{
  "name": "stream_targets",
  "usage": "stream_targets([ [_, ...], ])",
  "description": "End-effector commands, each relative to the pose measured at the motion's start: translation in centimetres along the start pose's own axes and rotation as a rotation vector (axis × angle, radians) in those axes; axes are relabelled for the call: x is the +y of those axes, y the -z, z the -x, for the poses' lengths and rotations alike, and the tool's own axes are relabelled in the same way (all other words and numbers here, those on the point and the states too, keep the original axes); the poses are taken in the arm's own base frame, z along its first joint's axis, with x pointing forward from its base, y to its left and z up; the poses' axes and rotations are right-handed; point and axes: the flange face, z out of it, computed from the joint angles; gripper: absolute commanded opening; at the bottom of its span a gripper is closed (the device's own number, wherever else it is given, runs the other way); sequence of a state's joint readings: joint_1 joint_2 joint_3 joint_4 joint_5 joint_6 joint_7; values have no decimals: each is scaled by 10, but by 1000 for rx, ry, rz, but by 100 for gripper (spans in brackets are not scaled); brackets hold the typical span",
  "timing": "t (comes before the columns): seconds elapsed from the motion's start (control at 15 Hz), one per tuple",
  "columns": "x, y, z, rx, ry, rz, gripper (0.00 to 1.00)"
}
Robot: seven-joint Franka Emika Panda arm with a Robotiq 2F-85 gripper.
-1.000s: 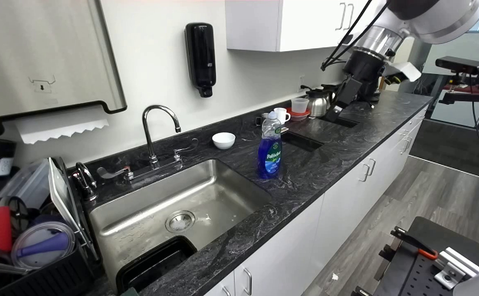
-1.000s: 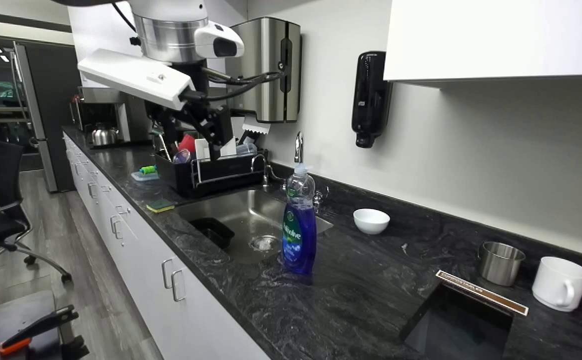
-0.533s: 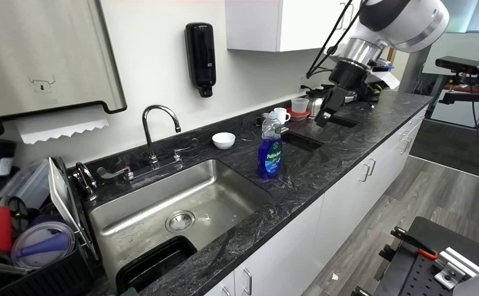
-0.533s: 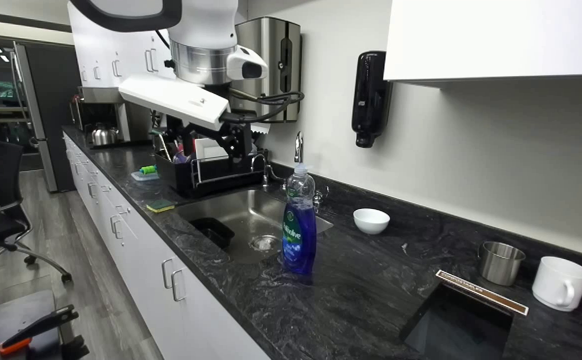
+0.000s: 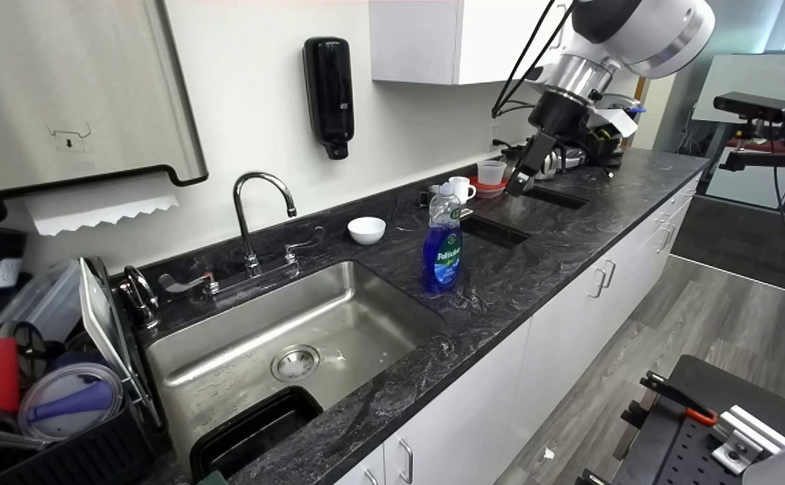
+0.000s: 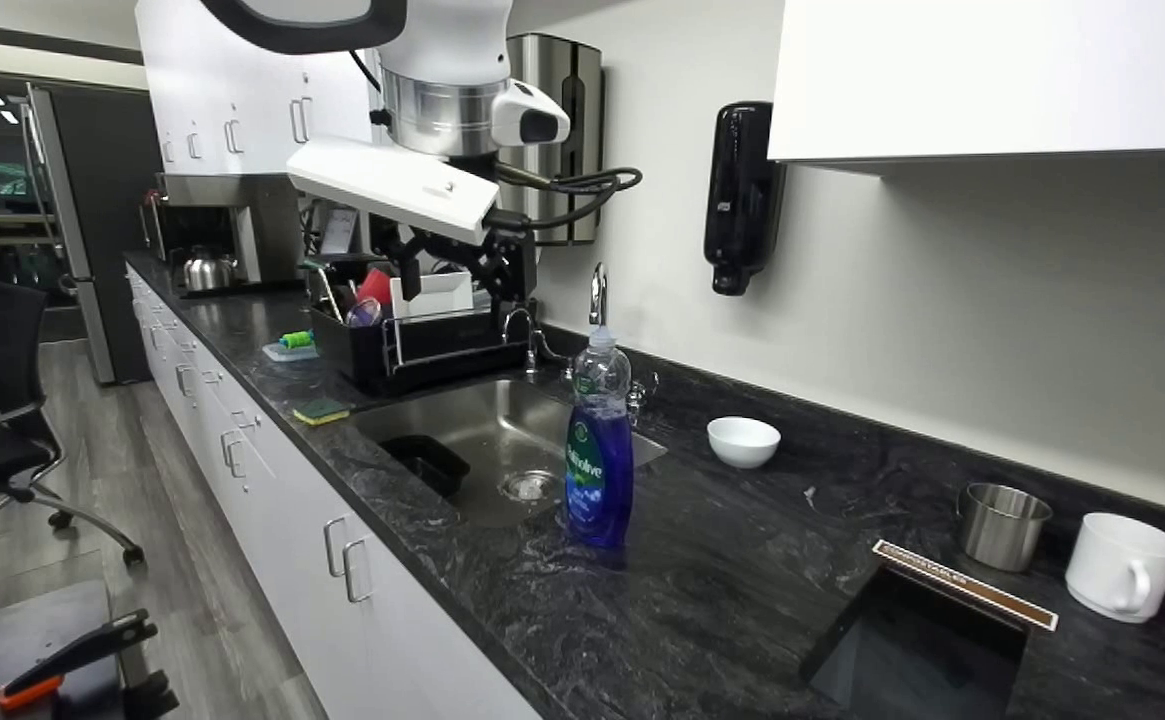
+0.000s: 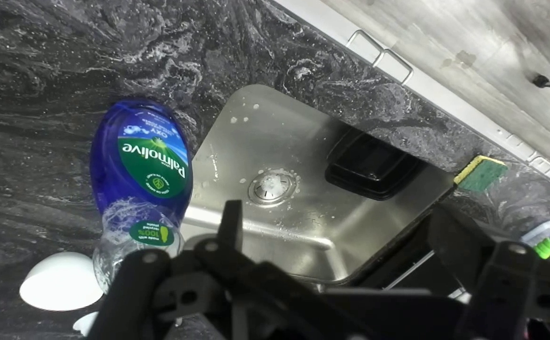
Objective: Pour some dish soap in the sink
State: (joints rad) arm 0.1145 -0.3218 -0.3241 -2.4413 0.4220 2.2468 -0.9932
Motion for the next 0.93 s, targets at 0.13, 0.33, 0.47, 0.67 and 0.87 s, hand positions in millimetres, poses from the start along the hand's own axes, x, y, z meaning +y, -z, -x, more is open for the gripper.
stream_targets([
  [0.13,0,0,0,-1,-1,0,100],
  [0.33,0,0,0,-1,-1,0,100],
  [0.47,0,0,0,-1,-1,0,100],
  [0.67,6,0,2,8,8,-14,100],
  [0.87,23,-6,7,29,14,-48,100],
])
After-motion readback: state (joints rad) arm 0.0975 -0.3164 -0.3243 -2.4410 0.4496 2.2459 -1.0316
